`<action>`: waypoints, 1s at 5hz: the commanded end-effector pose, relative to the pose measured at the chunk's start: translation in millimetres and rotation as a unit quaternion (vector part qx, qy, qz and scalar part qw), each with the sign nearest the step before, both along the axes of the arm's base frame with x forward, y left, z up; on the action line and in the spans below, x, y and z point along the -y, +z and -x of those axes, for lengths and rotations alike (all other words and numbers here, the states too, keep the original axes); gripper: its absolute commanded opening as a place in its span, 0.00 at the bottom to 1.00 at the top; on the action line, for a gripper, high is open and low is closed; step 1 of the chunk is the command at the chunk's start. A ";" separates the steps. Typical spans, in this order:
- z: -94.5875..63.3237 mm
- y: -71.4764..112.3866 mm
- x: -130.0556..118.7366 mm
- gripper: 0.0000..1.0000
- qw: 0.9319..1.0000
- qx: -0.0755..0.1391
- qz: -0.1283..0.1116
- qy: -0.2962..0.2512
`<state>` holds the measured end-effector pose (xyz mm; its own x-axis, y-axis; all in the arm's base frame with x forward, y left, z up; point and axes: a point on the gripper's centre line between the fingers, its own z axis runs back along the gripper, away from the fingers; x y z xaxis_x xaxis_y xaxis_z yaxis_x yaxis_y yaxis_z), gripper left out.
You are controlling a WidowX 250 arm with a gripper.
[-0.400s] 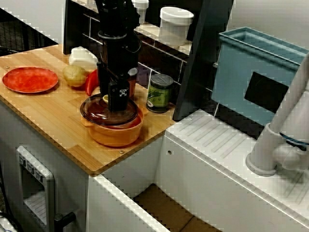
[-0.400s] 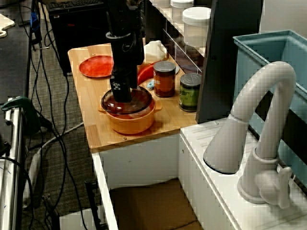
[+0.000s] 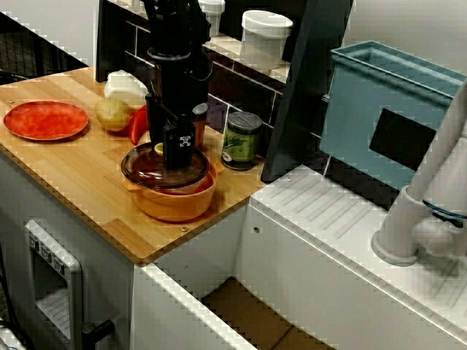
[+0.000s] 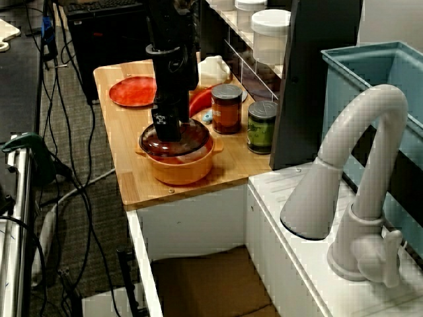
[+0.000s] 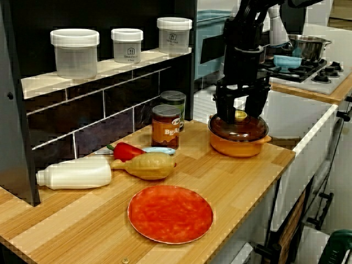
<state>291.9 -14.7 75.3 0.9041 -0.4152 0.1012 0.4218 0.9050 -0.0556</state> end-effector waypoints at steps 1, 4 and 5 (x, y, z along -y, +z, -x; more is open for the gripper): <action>-7.7 24.9 6.1 1.00 1.000 0.000 0.024 -0.008; -4.6 51.5 0.1 1.00 0.999 0.021 0.033 -0.002; -0.4 57.3 -16.8 1.00 0.999 0.034 0.031 0.004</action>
<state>290.6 2.7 117.7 0.9117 -0.3867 0.1389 0.4024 0.9085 -0.1123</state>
